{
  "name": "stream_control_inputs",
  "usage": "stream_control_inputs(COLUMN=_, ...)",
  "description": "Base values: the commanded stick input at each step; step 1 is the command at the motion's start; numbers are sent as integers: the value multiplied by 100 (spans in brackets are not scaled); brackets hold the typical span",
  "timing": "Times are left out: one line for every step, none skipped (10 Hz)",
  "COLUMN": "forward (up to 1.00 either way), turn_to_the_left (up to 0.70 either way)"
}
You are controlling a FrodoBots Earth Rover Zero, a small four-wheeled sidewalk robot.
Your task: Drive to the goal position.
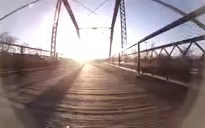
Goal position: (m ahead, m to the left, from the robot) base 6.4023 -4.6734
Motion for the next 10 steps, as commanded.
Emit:
stream_control_inputs(forward=70, turn_to_the_left=0)
stream_control_inputs(forward=70, turn_to_the_left=0)
stream_control_inputs(forward=70, turn_to_the_left=0)
stream_control_inputs(forward=70, turn_to_the_left=0)
stream_control_inputs(forward=70, turn_to_the_left=0)
stream_control_inputs(forward=70, turn_to_the_left=0)
stream_control_inputs(forward=70, turn_to_the_left=0)
stream_control_inputs(forward=70, turn_to_the_left=0)
stream_control_inputs(forward=70, turn_to_the_left=0)
stream_control_inputs(forward=70, turn_to_the_left=0)
